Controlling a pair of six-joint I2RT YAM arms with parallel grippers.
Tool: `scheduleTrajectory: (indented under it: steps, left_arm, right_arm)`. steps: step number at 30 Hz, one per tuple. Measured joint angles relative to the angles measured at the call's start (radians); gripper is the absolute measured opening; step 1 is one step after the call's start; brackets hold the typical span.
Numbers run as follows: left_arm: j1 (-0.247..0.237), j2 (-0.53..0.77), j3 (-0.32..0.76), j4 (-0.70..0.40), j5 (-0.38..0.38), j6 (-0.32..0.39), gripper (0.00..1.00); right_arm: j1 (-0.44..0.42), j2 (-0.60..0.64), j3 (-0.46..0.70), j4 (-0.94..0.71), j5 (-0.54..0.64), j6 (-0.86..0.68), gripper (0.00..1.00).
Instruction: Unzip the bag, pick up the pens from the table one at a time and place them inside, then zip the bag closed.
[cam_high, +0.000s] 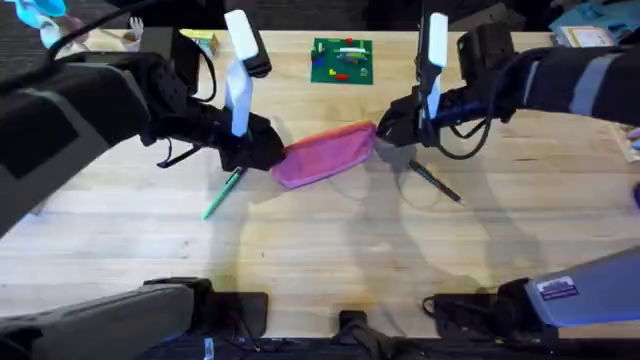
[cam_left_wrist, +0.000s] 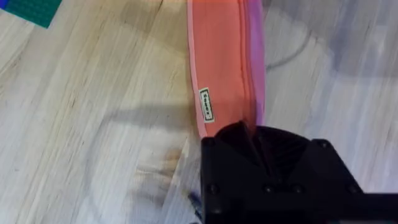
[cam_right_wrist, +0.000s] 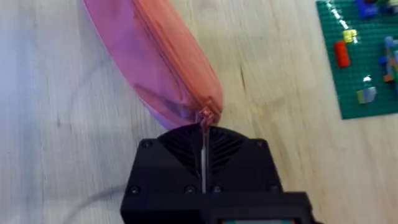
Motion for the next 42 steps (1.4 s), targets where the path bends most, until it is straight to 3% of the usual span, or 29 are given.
scheduleTrajectory:
  steps: [11,33,42]
  left_arm:
    - [0.000,0.000,0.000,0.000,-0.001,0.000,0.043]
    - [0.000,0.000,0.000,0.000,-0.001,0.000,0.042]
    - [0.000,0.000,0.000,0.000,-0.001,0.000,0.042]
  right_arm:
    - [-0.001,-0.111,0.000,-0.004,0.019,0.001,0.032]
    - [0.001,-0.130,0.000,-0.011,0.019,0.036,0.032]
    - [0.073,-0.159,0.001,-0.001,0.020,0.038,0.032]
